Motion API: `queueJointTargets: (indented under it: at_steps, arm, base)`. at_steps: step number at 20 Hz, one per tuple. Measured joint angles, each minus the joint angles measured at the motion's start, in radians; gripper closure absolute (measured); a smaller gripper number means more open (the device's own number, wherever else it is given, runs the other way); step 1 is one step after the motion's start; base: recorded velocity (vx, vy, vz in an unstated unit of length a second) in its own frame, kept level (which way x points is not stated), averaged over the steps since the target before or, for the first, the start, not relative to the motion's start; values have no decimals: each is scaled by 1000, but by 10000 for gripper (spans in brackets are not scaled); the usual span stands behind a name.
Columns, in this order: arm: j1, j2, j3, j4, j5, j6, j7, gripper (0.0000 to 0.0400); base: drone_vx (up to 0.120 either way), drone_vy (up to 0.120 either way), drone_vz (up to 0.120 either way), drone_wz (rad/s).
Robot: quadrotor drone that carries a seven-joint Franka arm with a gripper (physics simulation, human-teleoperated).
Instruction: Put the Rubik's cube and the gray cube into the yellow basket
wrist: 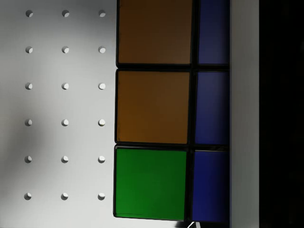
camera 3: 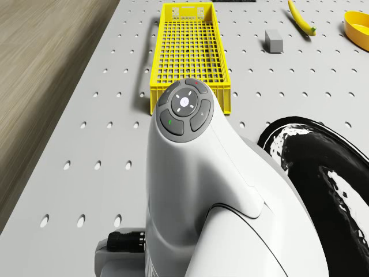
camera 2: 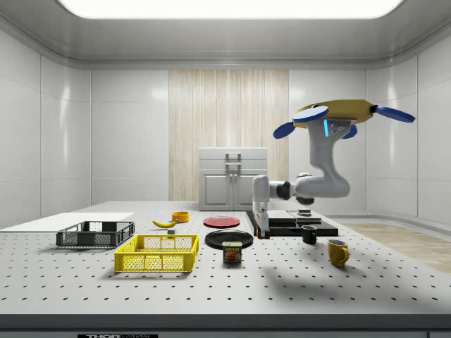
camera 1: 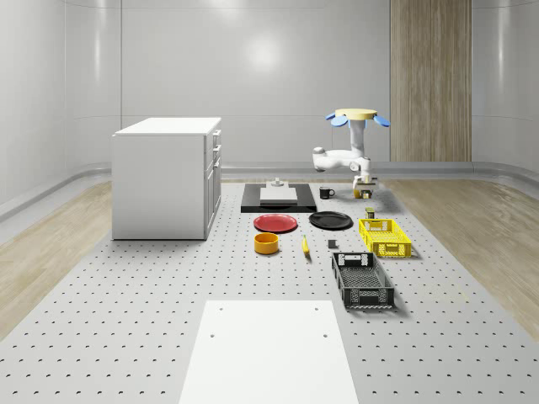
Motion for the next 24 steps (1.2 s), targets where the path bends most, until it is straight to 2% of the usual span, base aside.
queueJointTargets:
  at_steps: [24]
  arm:
    - [-6,-69,10,1,27,64,5,79]
  base:
    - [120,0,0,0]
